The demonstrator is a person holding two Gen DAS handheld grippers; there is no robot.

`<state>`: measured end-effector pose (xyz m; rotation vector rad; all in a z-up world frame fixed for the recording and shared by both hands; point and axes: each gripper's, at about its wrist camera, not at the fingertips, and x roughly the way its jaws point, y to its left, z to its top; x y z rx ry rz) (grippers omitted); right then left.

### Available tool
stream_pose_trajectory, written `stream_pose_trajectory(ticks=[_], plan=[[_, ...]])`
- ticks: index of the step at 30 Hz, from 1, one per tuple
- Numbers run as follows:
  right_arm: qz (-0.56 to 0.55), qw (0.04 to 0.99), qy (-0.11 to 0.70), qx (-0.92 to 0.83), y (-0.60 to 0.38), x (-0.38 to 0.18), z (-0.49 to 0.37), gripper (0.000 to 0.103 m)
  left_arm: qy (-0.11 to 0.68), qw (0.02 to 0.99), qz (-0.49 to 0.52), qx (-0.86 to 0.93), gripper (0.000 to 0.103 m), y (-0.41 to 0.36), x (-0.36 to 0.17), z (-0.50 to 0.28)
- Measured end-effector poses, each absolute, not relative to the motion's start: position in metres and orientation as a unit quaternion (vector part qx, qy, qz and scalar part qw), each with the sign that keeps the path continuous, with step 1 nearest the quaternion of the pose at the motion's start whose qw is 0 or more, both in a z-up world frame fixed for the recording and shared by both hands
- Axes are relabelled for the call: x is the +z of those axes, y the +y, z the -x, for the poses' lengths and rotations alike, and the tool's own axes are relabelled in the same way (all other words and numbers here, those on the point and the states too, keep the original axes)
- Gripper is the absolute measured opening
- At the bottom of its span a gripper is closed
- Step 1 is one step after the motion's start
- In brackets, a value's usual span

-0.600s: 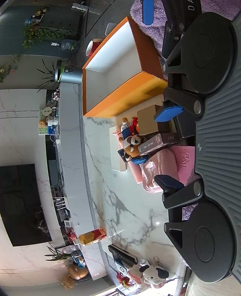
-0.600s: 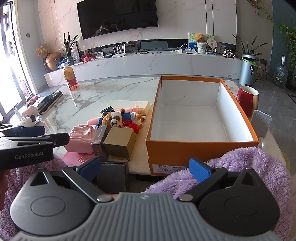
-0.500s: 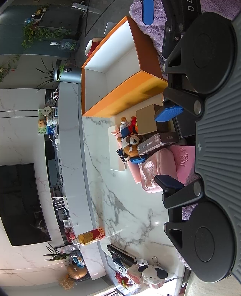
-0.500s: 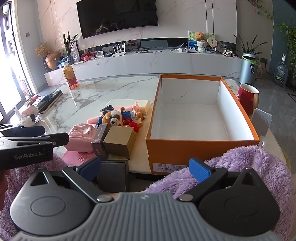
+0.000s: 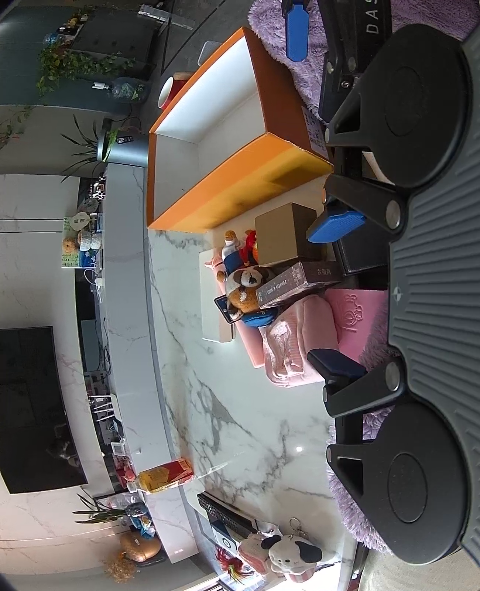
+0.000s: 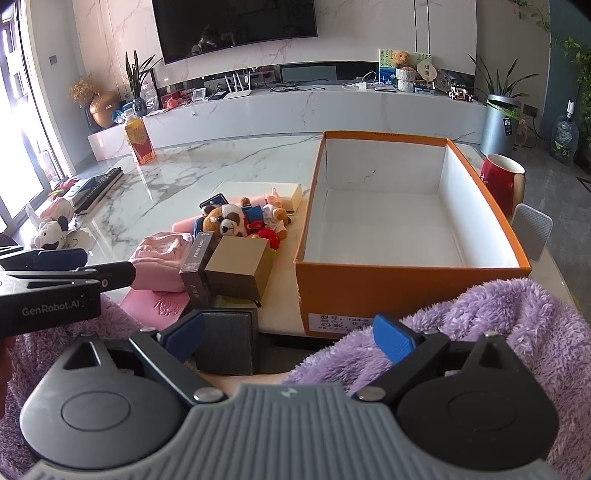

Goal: Organize objects
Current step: 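Move the left tool toward the pink backpack on the pile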

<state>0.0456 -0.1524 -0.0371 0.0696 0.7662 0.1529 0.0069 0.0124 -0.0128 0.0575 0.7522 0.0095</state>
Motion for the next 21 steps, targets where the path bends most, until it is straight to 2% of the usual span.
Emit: stream_pose_trajectory(ticks=[7,9,14,16,21], plan=[[-0.055,0.909,0.395,0.124,-0.144,-0.051,-0.061,0.067,0.4,0.916,-0.023,0.004,0.055,0.023,-0.029,-0.014],[-0.059,0.902,0.403,0.144,-0.138,-0.054,-0.066,0.057,0.41,0.912,-0.017,0.002,0.045,0.028,-0.032,-0.017],[-0.049,0.892,0.413,0.179,-0.121,-0.061,-0.081,0.039,0.42,0.907,-0.007,-0.003,0.034,0.039,-0.037,-0.025],[-0.042,0.888,0.417,0.188,-0.115,-0.062,-0.089,0.032,0.424,0.906,0.002,-0.005,0.032,0.045,-0.037,-0.031],[-0.028,0.883,0.421,0.205,-0.098,-0.06,-0.114,0.027,0.426,0.904,0.03,0.01,0.032,0.067,-0.034,-0.052]])
